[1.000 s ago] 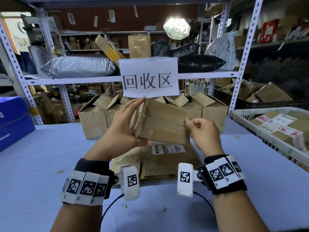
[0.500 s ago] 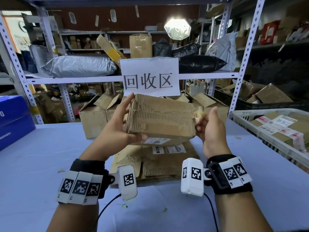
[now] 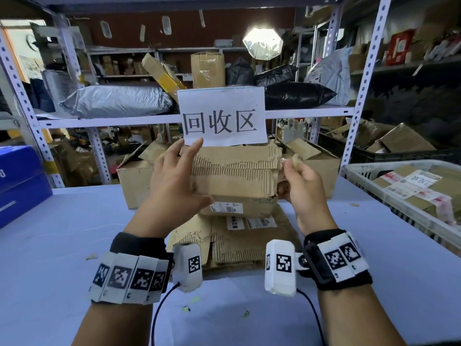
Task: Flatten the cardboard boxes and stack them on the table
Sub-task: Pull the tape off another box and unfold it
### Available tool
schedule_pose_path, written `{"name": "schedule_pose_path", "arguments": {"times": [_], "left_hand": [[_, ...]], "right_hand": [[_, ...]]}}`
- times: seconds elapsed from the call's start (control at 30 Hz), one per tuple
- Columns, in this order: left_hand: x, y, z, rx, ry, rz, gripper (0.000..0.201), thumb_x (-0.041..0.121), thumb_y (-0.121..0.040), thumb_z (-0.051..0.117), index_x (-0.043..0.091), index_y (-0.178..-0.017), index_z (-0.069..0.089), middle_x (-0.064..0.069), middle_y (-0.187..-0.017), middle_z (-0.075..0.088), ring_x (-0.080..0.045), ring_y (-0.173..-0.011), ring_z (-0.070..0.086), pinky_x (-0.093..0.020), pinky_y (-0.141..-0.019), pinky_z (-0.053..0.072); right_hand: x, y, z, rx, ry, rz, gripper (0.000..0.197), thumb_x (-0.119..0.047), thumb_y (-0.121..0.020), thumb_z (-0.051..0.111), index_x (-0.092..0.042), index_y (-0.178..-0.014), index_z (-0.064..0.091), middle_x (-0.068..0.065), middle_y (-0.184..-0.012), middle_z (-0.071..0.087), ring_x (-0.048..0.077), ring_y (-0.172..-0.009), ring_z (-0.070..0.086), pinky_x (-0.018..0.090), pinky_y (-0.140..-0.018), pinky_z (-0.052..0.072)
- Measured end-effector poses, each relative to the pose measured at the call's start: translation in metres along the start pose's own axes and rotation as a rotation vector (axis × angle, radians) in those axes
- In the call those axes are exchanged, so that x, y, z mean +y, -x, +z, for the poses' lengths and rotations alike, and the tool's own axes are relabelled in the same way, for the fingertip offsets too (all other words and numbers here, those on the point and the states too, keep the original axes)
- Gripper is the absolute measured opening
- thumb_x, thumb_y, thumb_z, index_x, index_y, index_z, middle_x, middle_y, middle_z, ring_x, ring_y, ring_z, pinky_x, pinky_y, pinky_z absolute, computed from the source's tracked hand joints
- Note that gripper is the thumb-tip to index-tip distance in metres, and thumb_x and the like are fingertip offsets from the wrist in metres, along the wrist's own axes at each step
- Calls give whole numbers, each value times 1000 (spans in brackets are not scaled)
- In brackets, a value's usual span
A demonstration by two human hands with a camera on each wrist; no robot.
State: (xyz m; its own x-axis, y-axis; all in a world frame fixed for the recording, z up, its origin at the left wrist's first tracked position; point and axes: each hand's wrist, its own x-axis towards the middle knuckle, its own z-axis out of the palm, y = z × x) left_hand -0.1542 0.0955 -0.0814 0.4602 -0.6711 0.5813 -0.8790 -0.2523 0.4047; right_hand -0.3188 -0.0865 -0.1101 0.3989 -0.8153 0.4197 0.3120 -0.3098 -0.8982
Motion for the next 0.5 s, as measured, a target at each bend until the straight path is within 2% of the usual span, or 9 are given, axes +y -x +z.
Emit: {"name": "schedule_pose_path", "arguments": {"times": [0.07, 0.17, 0.27, 0.3, 0.33, 0.37, 0.4, 0.43, 0.5], "left_hand": [[5, -2, 3, -17, -81, 95, 118, 35, -69, 91, 46, -159, 16, 8, -168, 10, -19, -154, 4, -52, -125, 10], [14, -6, 13, -86, -150, 187, 121, 50, -67, 88, 47, -159, 10, 7, -169, 7, -19, -156, -2, -54, -127, 5], [23, -11, 21, -130, -163, 260, 117, 76, -61, 65, 49, -158, 5, 8, -170, 5, -18, -157, -5, -51, -126, -4], [25, -13, 22, -142, -170, 265, 117, 79, -60, 60, 49, -158, 4, 7, -169, 6, -19, -157, -4, -53, -126, -4], [25, -14, 23, -145, -176, 260, 117, 81, -58, 58, 49, -157, 5, 6, -168, 9, -19, -156, -1, -56, -126, -2], [24, -16, 23, -139, -178, 252, 117, 82, -55, 55, 48, -157, 8, 5, -166, 14, -19, -155, 3, -57, -126, 2], [22, -16, 23, -127, -173, 243, 118, 82, -53, 54, 47, -157, 12, 5, -164, 19, -18, -154, 7, -58, -125, 5], [21, -17, 22, -116, -158, 236, 119, 81, -51, 54, 46, -158, 15, 7, -161, 22, -15, -152, 9, -57, -125, 8], [17, -16, 22, -106, -101, 224, 120, 79, -49, 59, 46, -158, 18, 10, -158, 26, -9, -148, 12, -54, -125, 9]], "right_hand": [[-1, 0, 0, 40, 253, -135, 33, -35, -106, 47, -10, -107, 68, 12, -92, 69, 12, -80, 58, 32, -77, 47], [-7, 3, 1, 42, 355, -204, 38, -37, -106, 44, -6, -108, 64, 11, -105, 68, 16, -91, 59, 37, -86, 49], [-13, 1, 0, -24, 388, -209, 44, -39, -106, 41, -2, -114, 63, 12, -116, 66, 22, -108, 60, 35, -91, 48], [-14, 1, -1, -56, 379, -199, 43, -40, -106, 41, -5, -114, 65, 8, -114, 68, 16, -108, 61, 29, -89, 49], [-14, 1, -3, -84, 349, -180, 39, -40, -106, 40, -14, -112, 68, -3, -107, 70, 3, -102, 62, 17, -83, 50], [-15, 2, -5, -117, 293, -148, 33, -41, -106, 40, -25, -110, 69, -13, -98, 72, -8, -92, 63, 8, -75, 47], [-14, 3, -7, -139, 205, -102, 30, -41, -106, 41, -31, -108, 69, -15, -92, 73, -11, -81, 63, 5, -70, 46], [-13, 3, -9, -144, 89, -43, 30, -40, -105, 42, -29, -108, 69, -9, -92, 75, -6, -73, 64, 9, -70, 49], [-11, 2, -13, -155, -173, 74, 37, -43, -99, 46, -17, -114, 69, 4, -106, 76, 11, -73, 63, 28, -75, 51]]}}
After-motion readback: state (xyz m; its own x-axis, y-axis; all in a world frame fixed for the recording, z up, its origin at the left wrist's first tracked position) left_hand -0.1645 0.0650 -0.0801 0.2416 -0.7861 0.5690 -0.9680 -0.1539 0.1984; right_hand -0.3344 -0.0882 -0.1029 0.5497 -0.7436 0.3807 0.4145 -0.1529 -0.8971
